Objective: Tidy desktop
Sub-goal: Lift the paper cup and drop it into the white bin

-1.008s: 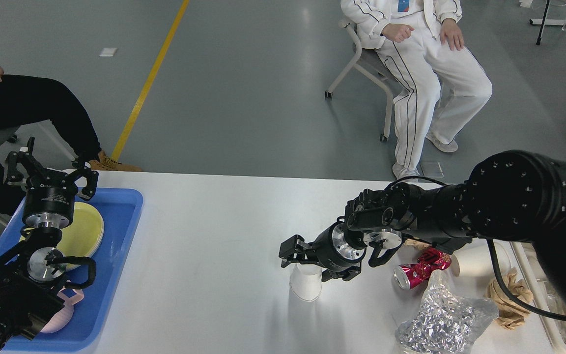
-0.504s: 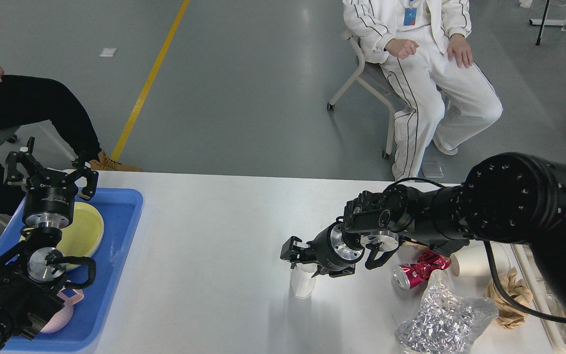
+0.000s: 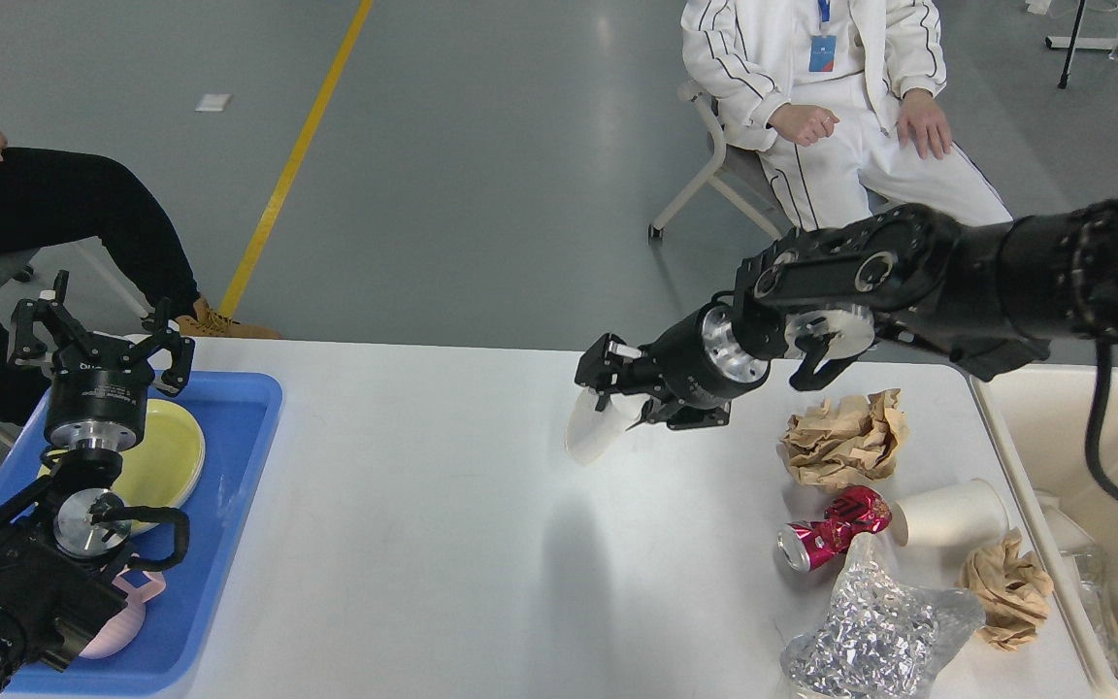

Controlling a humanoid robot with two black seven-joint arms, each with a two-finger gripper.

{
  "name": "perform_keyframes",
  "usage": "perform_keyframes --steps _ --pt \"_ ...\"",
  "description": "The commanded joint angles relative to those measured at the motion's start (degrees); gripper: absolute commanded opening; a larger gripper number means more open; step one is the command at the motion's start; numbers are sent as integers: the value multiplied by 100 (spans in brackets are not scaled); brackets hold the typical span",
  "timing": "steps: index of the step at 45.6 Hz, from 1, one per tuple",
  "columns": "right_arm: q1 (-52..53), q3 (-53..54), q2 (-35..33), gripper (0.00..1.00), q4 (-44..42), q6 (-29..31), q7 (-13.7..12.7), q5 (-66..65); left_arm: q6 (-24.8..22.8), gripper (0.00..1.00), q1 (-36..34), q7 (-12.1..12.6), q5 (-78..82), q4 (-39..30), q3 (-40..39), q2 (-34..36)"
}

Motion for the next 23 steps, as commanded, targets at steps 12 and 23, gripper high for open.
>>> perform_keyframes --steps 12,23 --pt "1846 -15 -1788 41 5 630 0 -35 0 96 0 0 -2 0 0 0" --pt "943 -735 -2649 41 -416 507 0 -123 0 96 0 0 -2 0 0 0"
